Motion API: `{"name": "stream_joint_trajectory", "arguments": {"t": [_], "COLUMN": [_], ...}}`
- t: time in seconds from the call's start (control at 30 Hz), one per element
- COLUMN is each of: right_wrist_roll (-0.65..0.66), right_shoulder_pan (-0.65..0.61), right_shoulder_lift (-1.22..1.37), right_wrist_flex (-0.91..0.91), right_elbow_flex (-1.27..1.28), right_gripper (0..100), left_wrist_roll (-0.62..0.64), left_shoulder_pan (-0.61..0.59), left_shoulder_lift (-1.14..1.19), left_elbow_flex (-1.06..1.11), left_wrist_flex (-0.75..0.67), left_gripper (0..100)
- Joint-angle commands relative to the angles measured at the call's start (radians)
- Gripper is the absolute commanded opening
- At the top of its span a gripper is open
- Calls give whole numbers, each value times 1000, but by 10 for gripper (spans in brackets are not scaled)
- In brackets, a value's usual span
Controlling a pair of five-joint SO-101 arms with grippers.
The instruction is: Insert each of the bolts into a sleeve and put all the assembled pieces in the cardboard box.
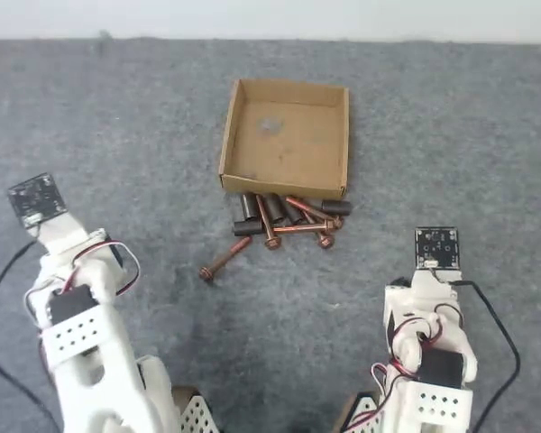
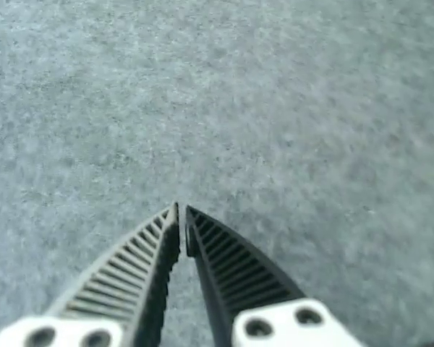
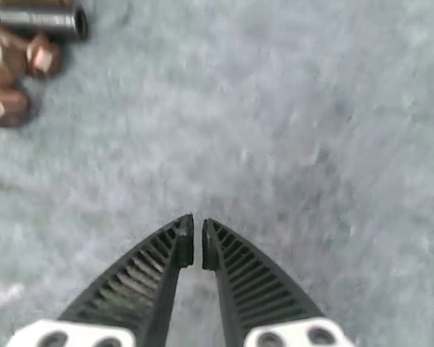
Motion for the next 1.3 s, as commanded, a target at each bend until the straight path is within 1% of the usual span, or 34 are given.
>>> {"name": "stream_joint_trajectory", "arguments": {"t": [0.0, 0.07, 0.13, 0.23, 0.33, 0.4, 0.53, 0.67, 0.77, 0.9, 0.97, 1.13, 1.17, 1.27], "right_wrist_roll": [21, 25, 71, 160, 187, 189, 189, 190, 192, 247, 255, 264, 282, 410], "right_shoulder_pan": [7, -27, -90, -219, -308, -332, -338, -338, -381, -516, -567, -628, -638, -679], "right_shoulder_lift": [-19, -16, -12, -12, -12, -10, -8, 38, 186, 487, 634, 946, 1000, 1155], "right_wrist_flex": [-122, -202, -248, -266, -271, -271, -271, -269, -265, -260, -262, -269, -269, -269], "right_elbow_flex": [0, 2, -2, -11, -20, -35, -86, -155, -232, -373, -462, -666, -700, -783], "right_gripper": [6, 6, 6, 6, 6, 6, 6, 6, 6, 6, 6, 6, 6, 6], "left_wrist_roll": [11, 11, 12, 14, 46, 57, 60, 61, 61, 61, 61, 61, 61, 61], "left_shoulder_pan": [-9, -21, -49, -83, -86, -86, -86, -86, -86, -87, -87, -87, -87, -87], "left_shoulder_lift": [52, 61, 69, 71, 71, 71, 72, 72, 72, 72, 72, 72, 72, 72], "left_elbow_flex": [-33, -39, -50, -59, -59, -61, -56, -58, -58, -58, -58, -59, -59, -56], "left_wrist_flex": [-40, -40, -40, -40, -40, -41, -74, -74, -74, -74, -75, -78, -91, -120], "left_gripper": [12, 12, 12, 13, 13, 31, 97, 96, 94, 94, 95, 96, 97, 97]}}
